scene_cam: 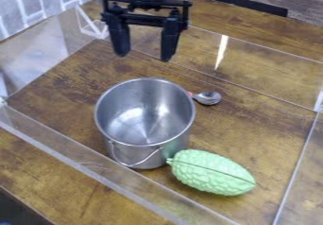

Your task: Move the orange spoon to the left

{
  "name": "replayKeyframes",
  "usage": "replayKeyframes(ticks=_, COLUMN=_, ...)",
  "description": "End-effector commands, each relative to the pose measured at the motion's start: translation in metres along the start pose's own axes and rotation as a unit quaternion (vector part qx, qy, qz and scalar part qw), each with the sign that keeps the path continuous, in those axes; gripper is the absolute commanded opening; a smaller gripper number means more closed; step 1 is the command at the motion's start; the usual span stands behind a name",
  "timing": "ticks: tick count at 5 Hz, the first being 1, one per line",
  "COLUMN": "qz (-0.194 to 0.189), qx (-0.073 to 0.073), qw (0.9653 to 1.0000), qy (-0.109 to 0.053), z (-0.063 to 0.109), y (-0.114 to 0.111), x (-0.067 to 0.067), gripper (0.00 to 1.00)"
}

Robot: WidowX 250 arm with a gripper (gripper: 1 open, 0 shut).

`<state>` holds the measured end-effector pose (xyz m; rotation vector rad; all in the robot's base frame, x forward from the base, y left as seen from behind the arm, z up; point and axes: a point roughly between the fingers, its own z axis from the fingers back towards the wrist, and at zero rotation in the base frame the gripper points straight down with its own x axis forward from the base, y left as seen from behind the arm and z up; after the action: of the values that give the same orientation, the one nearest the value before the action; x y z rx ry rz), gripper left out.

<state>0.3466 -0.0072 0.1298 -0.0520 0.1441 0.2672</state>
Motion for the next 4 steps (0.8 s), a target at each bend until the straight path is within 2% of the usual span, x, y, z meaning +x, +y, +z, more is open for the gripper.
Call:
replayKeyframes(ticks=1, qz=-0.011, qx=-0.01, qw=0.9991, qy=-0.04, z=0.027, y=-0.005, x=0.007, gripper=1.0)
replayKeyframes(ticks=2, qz=-0.016, qx=-0.014, qw=0.998, qy=-0.059, z=0.027, y=0.005, x=0.023, gripper=1.0)
replayKeyframes(ticks=3, qz=0.028, qx=-0.017, qw=0.9969, qy=-0.072, z=0.019, y=0.01, x=0.03, gripper=1.0)
replayKeyframes(ticks=4, qz=0.074, qx=-0.02, qw=0.9935, qy=-0.085, z=0.012, y=0.018, x=0.041, gripper=1.0)
